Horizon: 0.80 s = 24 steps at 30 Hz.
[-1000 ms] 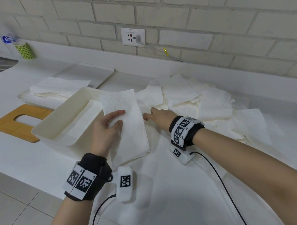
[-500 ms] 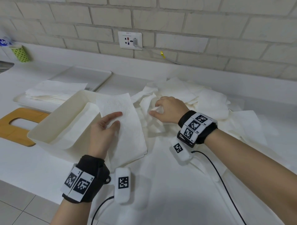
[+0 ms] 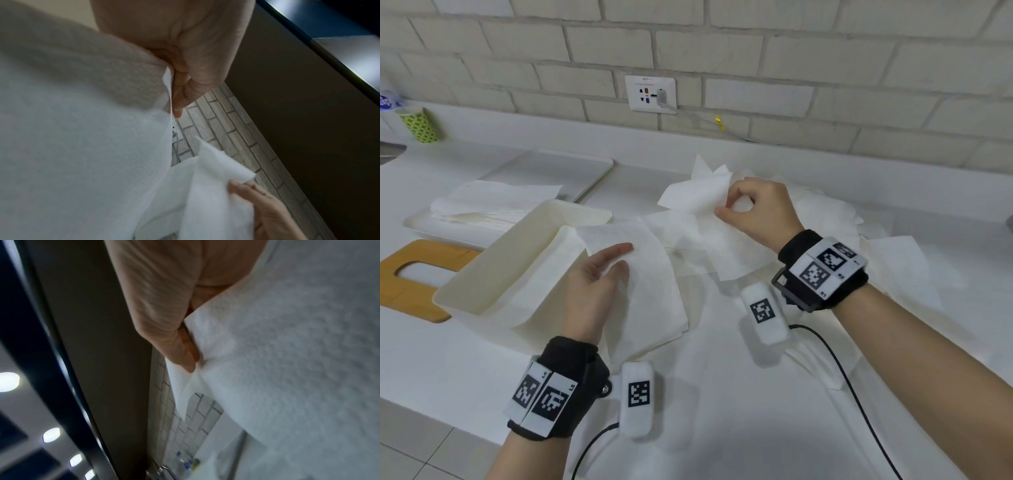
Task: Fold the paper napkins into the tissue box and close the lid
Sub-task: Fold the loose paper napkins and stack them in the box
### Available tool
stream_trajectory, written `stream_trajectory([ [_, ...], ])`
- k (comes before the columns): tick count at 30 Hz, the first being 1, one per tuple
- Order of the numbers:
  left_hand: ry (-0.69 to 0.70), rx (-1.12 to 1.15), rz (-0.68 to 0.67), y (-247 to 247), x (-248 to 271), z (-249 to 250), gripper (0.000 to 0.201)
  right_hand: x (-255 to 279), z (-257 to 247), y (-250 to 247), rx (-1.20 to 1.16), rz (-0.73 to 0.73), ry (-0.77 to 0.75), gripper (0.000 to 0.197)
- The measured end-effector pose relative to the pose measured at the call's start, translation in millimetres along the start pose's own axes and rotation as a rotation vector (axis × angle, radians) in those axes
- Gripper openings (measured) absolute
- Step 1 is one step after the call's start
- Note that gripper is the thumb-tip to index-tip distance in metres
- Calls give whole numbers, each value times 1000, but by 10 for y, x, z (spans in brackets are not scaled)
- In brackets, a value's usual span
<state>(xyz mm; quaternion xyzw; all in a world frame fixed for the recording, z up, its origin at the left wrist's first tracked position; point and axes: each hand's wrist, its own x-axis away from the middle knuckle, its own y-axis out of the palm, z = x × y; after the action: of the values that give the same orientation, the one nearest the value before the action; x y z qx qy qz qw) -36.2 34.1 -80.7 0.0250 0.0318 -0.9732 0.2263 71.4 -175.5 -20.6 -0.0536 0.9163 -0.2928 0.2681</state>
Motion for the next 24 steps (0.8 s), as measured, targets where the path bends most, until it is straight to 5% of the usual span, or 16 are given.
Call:
stream_trajectory([
  [6, -34, 21, -66, 57, -32, 113, 18, 30, -189, -192, -589, -140, 53, 22],
  [10, -108, -43, -133, 79, -136, 157, 38, 11, -269, -218, -776, -237, 39, 20],
  [15, 57, 1, -101, 87, -219, 379, 31, 11, -358, -337, -788, -429, -44, 42],
  [21, 161, 107, -416, 155, -60, 562, 39, -28, -390, -371, -606, -506, -43, 54],
  [24, 170, 140, -420, 155, -54, 524, 34, -44, -339, -377, -499, -478, -53, 45],
])
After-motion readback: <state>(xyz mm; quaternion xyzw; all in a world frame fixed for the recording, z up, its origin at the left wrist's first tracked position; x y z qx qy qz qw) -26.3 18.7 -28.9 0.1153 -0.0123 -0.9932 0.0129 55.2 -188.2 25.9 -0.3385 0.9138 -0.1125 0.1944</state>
